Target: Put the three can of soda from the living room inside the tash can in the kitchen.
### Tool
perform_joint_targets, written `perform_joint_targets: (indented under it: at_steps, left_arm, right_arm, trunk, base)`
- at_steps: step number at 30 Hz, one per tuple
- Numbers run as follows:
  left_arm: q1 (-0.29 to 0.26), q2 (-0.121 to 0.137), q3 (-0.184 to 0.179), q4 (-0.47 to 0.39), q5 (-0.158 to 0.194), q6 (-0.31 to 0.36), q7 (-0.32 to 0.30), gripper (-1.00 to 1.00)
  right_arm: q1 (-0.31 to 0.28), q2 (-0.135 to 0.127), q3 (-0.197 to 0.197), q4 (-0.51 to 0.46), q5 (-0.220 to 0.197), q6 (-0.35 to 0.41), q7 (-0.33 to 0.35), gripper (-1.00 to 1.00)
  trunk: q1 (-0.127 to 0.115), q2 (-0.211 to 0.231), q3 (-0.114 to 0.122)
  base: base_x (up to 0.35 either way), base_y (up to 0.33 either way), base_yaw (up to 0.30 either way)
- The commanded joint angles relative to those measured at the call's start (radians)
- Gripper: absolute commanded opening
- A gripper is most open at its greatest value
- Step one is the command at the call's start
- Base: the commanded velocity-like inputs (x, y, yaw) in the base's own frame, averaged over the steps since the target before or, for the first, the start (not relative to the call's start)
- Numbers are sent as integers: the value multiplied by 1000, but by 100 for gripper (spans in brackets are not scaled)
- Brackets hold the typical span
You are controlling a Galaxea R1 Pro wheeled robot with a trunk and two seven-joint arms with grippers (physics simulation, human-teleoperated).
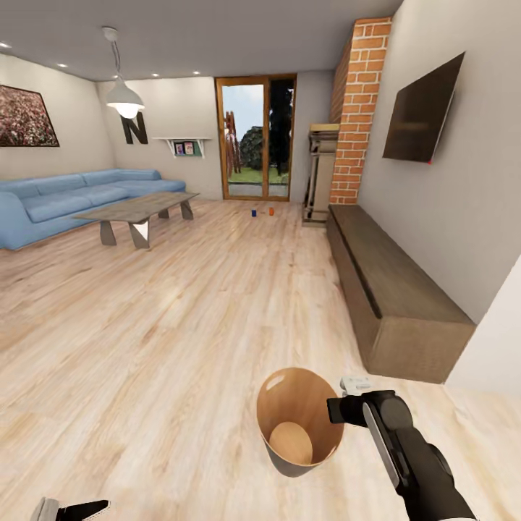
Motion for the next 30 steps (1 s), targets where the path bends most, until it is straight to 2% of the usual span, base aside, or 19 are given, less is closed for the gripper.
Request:
perform_joint_targets:
  at_steps: [1, 5, 10, 30]
  left_arm:
    - [0, 0, 0, 0, 0, 0, 0, 100]
    - [0, -1, 13, -1, 1, -1, 4, 100]
    - [0, -1, 41, -1, 25, -2, 4, 100]
    - [0, -1, 48, 2, 34, -3, 5, 100]
  right_arm:
    - [0, 0, 0, 0, -22, 1, 4, -100]
    - [0, 1, 1, 0, -23, 1, 4, -100]
    - [0, 1, 1, 0, -23, 1, 4, -100]
    - [0, 2, 1, 1, -23, 1, 4, -100]
  trunk:
    - [0, 0, 0]
    - [0, 0, 0]
    - [0, 0, 0]
    - [0, 0, 0]
  base:
    - [312, 175, 260]
    - [323, 154, 260]
    - [330, 141, 260]
    - [343, 95, 260]
